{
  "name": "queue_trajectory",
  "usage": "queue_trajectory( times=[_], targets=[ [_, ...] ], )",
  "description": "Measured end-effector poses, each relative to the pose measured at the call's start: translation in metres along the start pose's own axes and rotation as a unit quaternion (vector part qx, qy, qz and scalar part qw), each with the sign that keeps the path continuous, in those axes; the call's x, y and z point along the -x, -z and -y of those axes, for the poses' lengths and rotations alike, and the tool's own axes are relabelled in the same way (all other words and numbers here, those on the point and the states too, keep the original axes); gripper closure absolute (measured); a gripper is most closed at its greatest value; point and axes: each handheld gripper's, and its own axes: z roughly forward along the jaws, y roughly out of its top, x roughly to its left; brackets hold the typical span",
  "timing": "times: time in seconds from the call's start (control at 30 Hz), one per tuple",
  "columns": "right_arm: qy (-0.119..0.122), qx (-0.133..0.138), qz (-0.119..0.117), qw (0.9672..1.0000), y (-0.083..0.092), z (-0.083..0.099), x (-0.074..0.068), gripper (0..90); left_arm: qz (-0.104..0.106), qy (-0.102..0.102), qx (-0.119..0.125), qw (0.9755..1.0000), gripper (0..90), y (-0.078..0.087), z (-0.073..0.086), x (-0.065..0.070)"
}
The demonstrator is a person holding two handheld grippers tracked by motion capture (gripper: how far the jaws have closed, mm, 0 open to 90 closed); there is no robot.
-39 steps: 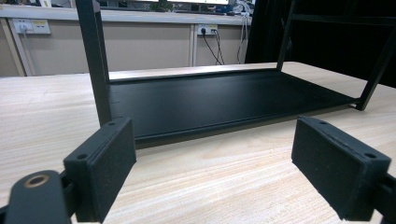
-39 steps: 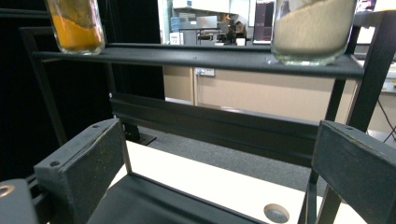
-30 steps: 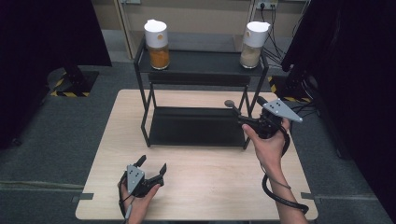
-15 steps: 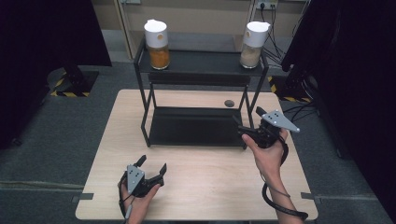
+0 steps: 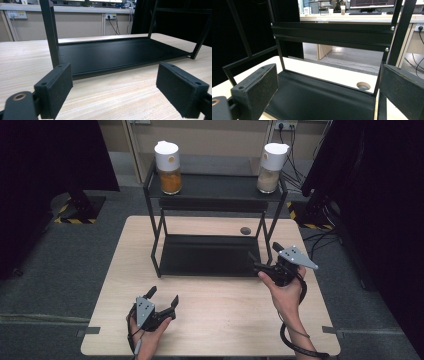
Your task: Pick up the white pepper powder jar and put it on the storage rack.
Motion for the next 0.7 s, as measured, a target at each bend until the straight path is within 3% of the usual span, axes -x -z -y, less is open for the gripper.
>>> queue_trajectory(
  times=[0.7],
  targets=[
    [-0.008, -0.01, -0.002, 0.9999, 0.002, 0.021, 0.001, 2.6, 0.0, 0.0, 0.001, 1.0, 13.2, 0.0, 0.0, 0.001]
  ],
)
